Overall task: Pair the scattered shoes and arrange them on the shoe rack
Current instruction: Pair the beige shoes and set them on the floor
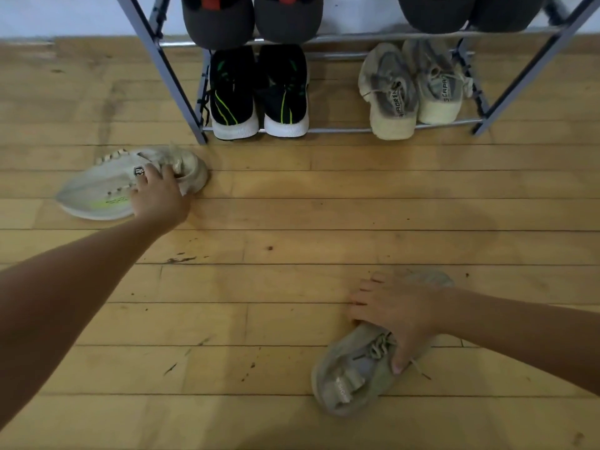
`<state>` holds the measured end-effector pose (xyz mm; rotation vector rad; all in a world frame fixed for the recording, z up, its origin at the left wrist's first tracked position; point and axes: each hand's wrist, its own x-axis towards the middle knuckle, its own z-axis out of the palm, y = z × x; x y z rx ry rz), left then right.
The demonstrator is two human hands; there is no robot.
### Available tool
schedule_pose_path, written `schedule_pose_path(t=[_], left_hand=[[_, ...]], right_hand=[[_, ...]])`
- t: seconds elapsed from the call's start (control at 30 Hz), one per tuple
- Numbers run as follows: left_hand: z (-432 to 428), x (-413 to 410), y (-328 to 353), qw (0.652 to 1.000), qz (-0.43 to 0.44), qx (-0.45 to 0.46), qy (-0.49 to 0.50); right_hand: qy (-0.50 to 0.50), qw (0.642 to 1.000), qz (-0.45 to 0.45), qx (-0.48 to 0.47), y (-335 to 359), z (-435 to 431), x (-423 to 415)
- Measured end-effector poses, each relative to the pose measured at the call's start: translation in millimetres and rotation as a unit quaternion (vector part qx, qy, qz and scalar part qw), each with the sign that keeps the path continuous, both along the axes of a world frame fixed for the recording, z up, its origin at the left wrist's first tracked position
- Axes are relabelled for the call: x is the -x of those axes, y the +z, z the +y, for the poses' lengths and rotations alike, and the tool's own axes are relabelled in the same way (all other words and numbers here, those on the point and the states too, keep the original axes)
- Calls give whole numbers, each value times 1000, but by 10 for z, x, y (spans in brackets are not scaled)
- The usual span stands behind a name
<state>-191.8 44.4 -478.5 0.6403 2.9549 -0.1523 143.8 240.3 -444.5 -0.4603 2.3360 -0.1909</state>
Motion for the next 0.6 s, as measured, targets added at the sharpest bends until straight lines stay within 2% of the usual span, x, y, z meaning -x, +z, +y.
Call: schedule_pose_path(t=[0.13, 0.2, 0.3, 0.43, 0.6], left_hand=[[-48, 92, 53, 994, 53, 34, -88], [-113, 86, 104, 988, 56, 13, -145], [-234, 2, 201, 950, 36, -45, -308], [-303, -490, 362, 828, -33, -60, -557], [-173, -1338, 460, 607, -47, -71, -790]], right_hand=[[10, 999, -25, -34, 86, -28, 31], [11, 999, -27, -28, 92, -35, 18], [2, 999, -30, -28, 127, -29, 9], [0, 999, -15, -31, 128, -15, -47], [6, 999, -7, -47, 144, -38, -68]])
